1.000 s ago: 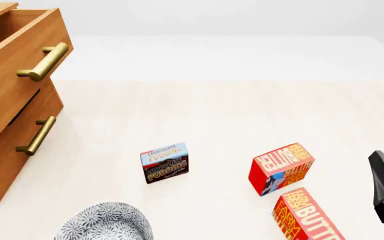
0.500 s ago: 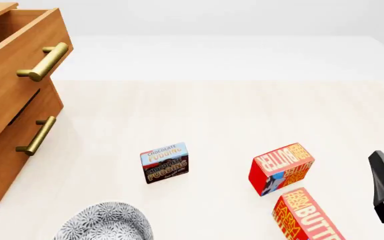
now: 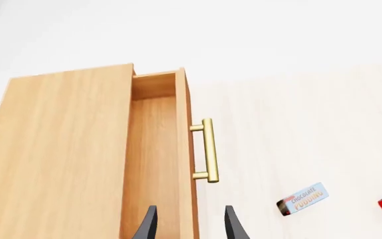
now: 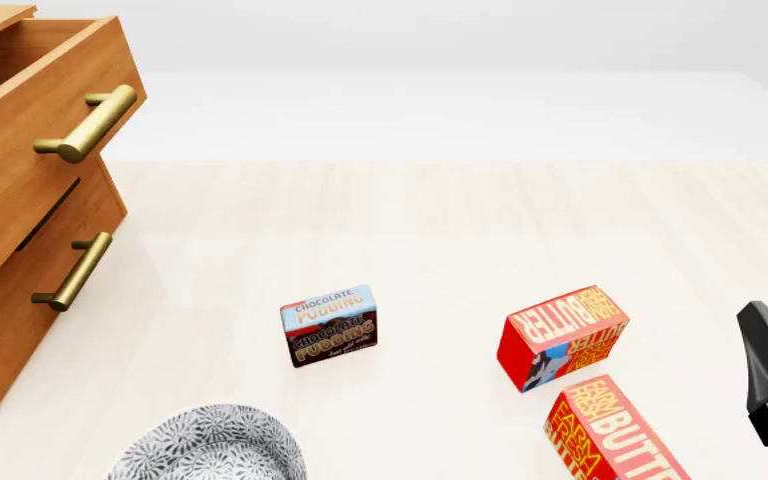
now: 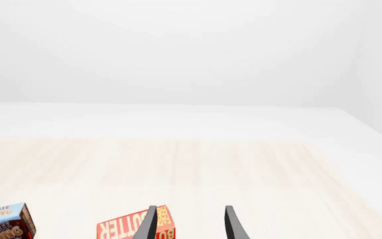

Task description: Put the chocolate pudding in the top drawer of the cabinet and close it.

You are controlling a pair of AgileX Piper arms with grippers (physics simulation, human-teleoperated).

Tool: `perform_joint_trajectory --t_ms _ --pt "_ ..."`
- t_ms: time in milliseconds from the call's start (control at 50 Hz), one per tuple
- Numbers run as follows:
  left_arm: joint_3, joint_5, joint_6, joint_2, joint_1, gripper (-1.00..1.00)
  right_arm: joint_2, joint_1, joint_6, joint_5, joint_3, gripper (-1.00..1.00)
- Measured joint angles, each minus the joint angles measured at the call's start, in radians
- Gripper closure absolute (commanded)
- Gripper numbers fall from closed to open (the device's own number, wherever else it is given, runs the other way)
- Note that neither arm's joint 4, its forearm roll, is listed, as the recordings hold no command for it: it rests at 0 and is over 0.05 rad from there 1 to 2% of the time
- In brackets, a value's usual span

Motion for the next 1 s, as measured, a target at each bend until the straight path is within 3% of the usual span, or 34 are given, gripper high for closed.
perform_joint_trajectory --t_ms 460,1000 --pt "0.143 -0.077 -0.019 0.002 -0.033 -1.00 0.000 0.000 0.000 0.000 0.000 -1.00" --pt "0.240 -0.141 -0.040 -0.004 -0.028 -1.00 0.000 0.000 0.000 0.000 0.000 -1.00"
